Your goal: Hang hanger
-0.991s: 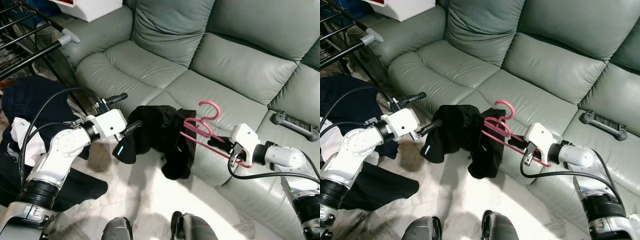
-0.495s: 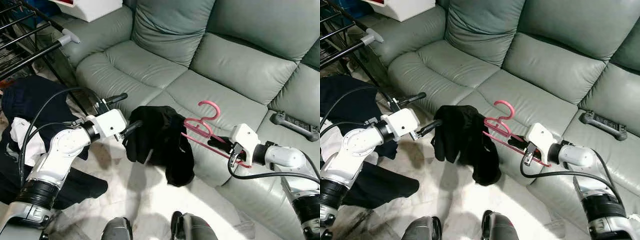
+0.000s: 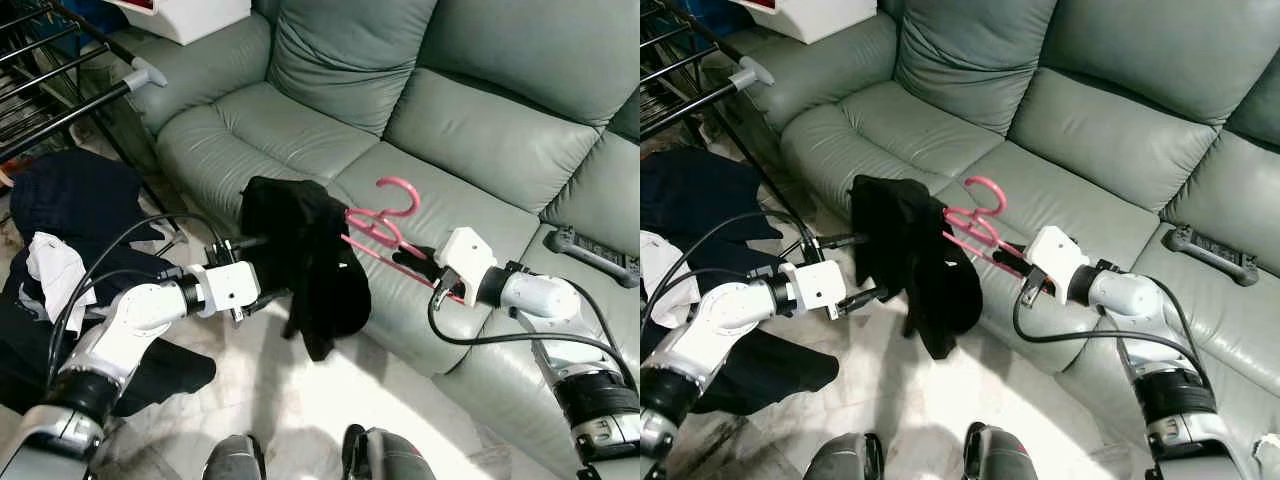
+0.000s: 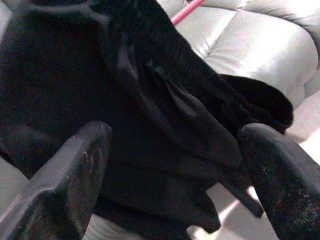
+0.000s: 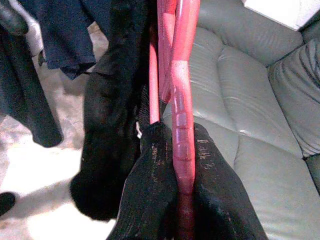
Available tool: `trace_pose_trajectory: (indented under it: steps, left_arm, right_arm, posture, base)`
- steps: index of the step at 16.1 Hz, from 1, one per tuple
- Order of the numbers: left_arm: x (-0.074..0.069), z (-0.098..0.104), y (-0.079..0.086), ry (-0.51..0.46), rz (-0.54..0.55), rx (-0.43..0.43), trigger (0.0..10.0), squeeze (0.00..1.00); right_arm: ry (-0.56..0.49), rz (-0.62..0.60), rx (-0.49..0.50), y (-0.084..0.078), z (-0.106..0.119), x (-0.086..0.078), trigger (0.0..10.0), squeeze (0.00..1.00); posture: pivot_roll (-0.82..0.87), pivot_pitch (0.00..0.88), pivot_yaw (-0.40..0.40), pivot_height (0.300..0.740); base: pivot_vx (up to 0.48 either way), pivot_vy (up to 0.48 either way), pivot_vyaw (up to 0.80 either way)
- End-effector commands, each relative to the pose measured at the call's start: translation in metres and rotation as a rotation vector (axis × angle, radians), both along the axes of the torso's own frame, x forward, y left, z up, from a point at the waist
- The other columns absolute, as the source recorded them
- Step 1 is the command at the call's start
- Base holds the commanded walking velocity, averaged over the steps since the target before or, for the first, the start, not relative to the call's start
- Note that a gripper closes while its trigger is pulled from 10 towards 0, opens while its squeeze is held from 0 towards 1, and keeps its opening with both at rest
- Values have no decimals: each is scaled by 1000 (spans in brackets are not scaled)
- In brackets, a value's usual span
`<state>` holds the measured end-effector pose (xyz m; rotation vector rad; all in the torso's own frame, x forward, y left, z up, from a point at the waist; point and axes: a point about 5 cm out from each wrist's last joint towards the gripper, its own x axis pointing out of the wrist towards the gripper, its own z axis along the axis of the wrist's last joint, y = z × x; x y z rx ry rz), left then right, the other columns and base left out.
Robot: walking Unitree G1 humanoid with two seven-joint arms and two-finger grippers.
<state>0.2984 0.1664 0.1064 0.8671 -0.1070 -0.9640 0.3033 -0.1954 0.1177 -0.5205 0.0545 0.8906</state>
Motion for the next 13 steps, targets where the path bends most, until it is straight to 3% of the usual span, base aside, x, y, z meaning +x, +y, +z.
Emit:
trace_pose_trajectory:
  steps: [1,5,6,7,9,10,11,12,13]
  left_arm:
    - [3,3,0,-21,-14,15,10000,1000]
    - [12,14,5,-95,46,-7,10000,1000]
    - [12,12,5,-93,43,-6,10000,910]
    - [11,9,3,-85,34,0,10000,0]
    - [8,4,-2,-57,-2,6,10000,0]
    - [6,1,-5,-37,-22,4,7020,0]
    - [5,-2,-8,-21,-40,8,1608,0]
    - [4,-6,-9,-8,-51,19,0,0]
    - [4,-7,-9,-1,-57,27,0,0]
  right_arm:
    - [-6,30,-15,0,0,-2,10000,0]
    - [86,104,-72,1,-14,-14,10000,0]
    - [95,134,-84,4,-17,-17,10000,0]
    - [104,156,-86,7,-17,-19,10000,0]
    - [100,184,-103,9,-17,-19,10000,0]
    - [91,200,-115,11,-16,-19,10000,0]
    - [82,218,-122,12,-14,-19,10000,0]
    - [69,236,-133,14,-12,-19,10000,0]
    - [61,244,-143,15,-11,-19,10000,0]
  posture:
    - [-79,110,-4,740]
    - [-77,113,-3,740]
    - [-77,113,-3,740]
    - [-77,114,-2,740]
    - [-77,114,-2,740]
    - [-77,114,-2,740]
    - [-77,114,-2,740]
    - [-77,114,-2,740]
    - [-77,114,-2,740]
  base:
    - [0,0,0]
    - [0,0,0]
    - [0,0,0]
    - [0,0,0]
    - [0,0,0]
    - [0,0,0]
    - [0,0,0]
    - [0,0,0]
    - [0,0,0]
